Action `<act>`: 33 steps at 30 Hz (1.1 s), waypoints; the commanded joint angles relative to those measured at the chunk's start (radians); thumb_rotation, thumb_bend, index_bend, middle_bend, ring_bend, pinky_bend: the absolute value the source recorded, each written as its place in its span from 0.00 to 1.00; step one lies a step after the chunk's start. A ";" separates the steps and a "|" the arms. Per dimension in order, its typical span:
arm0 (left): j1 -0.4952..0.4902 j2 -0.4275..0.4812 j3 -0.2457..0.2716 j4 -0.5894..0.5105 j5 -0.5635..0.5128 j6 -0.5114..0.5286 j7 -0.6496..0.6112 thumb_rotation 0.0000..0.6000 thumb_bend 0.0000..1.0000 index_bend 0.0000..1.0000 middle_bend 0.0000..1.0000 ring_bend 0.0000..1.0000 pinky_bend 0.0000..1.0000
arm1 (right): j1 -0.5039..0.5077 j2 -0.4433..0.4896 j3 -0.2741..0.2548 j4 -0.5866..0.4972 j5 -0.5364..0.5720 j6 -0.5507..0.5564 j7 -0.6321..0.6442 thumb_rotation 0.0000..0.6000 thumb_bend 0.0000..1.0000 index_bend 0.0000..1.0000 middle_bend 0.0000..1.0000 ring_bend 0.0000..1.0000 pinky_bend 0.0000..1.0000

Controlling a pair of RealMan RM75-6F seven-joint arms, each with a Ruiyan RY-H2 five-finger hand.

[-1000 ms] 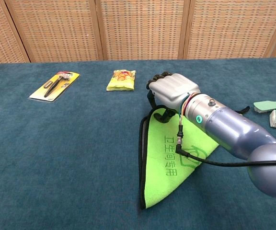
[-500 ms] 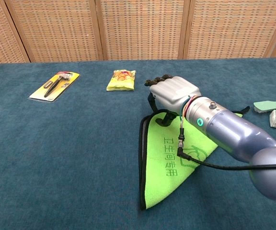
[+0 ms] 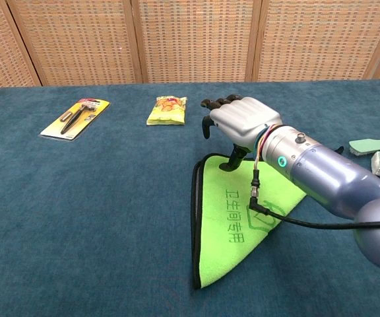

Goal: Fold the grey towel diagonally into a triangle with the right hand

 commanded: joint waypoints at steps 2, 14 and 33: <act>0.000 0.001 0.000 -0.001 0.002 0.002 0.000 1.00 0.16 0.00 0.00 0.00 0.00 | -0.019 0.042 -0.007 -0.057 -0.007 0.031 -0.016 1.00 0.29 0.30 0.00 0.00 0.00; 0.003 0.004 0.006 -0.003 0.010 0.006 -0.006 1.00 0.16 0.00 0.00 0.00 0.00 | -0.238 0.307 -0.150 -0.411 -0.094 0.235 0.029 1.00 0.26 0.27 0.00 0.00 0.00; 0.010 -0.009 0.001 0.013 0.014 0.024 0.010 1.00 0.16 0.00 0.00 0.00 0.00 | -0.616 0.585 -0.430 -0.465 -0.338 0.533 0.314 1.00 0.13 0.10 0.00 0.00 0.00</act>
